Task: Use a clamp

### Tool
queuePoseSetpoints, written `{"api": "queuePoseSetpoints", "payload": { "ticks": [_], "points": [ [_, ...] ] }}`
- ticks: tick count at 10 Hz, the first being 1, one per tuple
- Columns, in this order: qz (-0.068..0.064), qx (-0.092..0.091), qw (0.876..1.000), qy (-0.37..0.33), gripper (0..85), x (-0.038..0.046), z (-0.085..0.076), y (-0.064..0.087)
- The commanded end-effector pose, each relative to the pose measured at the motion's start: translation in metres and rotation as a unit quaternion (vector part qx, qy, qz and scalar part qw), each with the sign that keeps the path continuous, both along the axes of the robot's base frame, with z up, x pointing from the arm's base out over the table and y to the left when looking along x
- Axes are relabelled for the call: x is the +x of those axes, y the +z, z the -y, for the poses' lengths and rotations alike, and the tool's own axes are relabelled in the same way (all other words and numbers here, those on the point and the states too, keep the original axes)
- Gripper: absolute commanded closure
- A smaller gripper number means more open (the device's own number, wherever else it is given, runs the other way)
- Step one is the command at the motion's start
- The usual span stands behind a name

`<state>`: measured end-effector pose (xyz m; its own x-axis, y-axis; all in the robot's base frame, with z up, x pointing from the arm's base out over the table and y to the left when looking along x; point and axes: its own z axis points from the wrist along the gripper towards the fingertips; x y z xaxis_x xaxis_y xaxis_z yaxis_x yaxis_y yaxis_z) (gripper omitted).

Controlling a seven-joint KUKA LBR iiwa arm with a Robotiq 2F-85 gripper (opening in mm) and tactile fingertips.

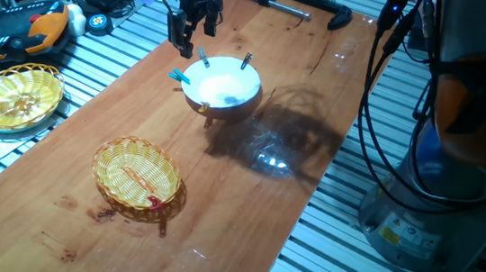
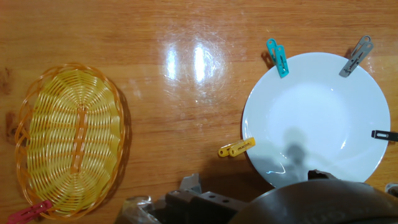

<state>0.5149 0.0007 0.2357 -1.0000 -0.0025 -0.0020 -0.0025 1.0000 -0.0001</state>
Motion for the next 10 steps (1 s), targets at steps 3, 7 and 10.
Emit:
{"api": "queuePoseSetpoints", "payload": {
  "ticks": [3,7,10],
  "points": [
    [-0.116,-0.043,0.977,0.173,82.7,0.0001,0.0,0.0002],
    [-0.116,-0.043,0.977,0.173,82.7,0.0001,0.0,0.0002],
    [-0.115,-0.043,0.977,0.173,82.7,0.0001,0.0,0.0002]
  ]
}}
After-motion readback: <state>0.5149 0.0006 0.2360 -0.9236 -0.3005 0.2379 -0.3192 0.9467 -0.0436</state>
